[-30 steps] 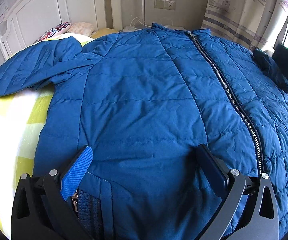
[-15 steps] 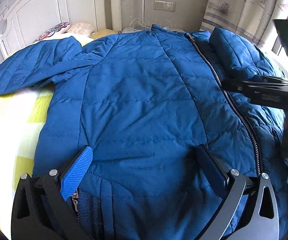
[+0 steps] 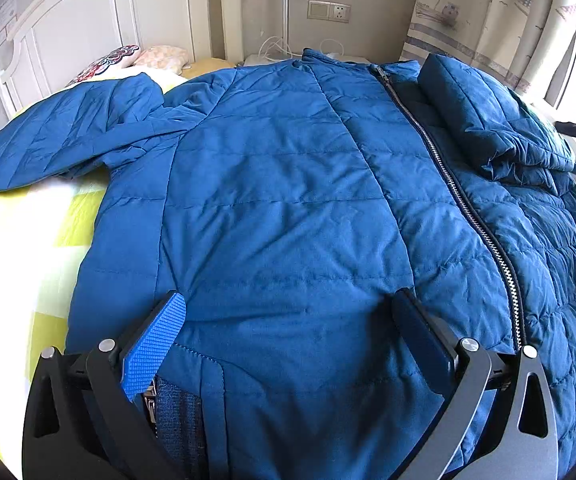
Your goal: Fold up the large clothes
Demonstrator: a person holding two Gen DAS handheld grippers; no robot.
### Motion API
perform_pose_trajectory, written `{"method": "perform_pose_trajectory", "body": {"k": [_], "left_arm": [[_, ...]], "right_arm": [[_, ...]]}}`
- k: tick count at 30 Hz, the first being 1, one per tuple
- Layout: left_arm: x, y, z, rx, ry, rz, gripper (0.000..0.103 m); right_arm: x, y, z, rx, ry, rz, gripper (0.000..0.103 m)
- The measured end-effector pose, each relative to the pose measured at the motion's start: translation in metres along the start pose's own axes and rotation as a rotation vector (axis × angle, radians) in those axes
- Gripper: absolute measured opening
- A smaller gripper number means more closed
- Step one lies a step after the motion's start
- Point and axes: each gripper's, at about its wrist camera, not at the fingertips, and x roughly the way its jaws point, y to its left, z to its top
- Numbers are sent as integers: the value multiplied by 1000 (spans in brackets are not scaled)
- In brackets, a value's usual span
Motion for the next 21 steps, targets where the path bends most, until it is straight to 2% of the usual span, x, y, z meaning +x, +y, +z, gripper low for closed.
{"method": "perform_pose_trajectory", "body": {"k": [1, 2, 3, 5, 7, 9, 11, 13, 14, 15, 16, 18, 21], "left_arm": [[0, 0, 0, 0, 0, 0, 99], [0, 0, 0, 0, 0, 1, 99], [0, 0, 0, 0, 0, 0, 99], [0, -1, 0, 0, 0, 0, 99], [1, -1, 0, 2, 1, 1, 99], [1, -1, 1, 2, 1, 1, 99], [1, -1, 1, 2, 0, 0, 99], [1, -1, 1, -2, -2, -4, 99], [0, -1, 1, -4, -3, -8, 99], [0, 0, 1, -7, -5, -12, 99], [-1, 1, 0, -10, -7, -18, 99], [-3, 5, 0, -26, -14, -43, 99], [-5, 13, -1, -61, -27, -91, 99]], "right_arm": [[7, 4, 1, -14, 27, 12, 50], [9, 14, -1, -36, 16, -10, 38], [2, 28, -1, -80, -41, -21, 21], [-15, 66, -2, -194, -160, -1, 20], [-23, 101, -1, -277, -220, 29, 19], [-28, 146, -1, -373, -238, 110, 19], [-27, 193, -11, -463, -208, 210, 19], [-13, 236, -25, -542, -125, 339, 26], [-6, 258, -35, -587, -45, 436, 38], [0, 275, -48, -626, 28, 513, 58], [3, 286, -57, -652, 56, 527, 63], [2, 296, -72, -719, 61, 514, 64], [-5, 274, -64, -683, 26, 480, 64]]}}
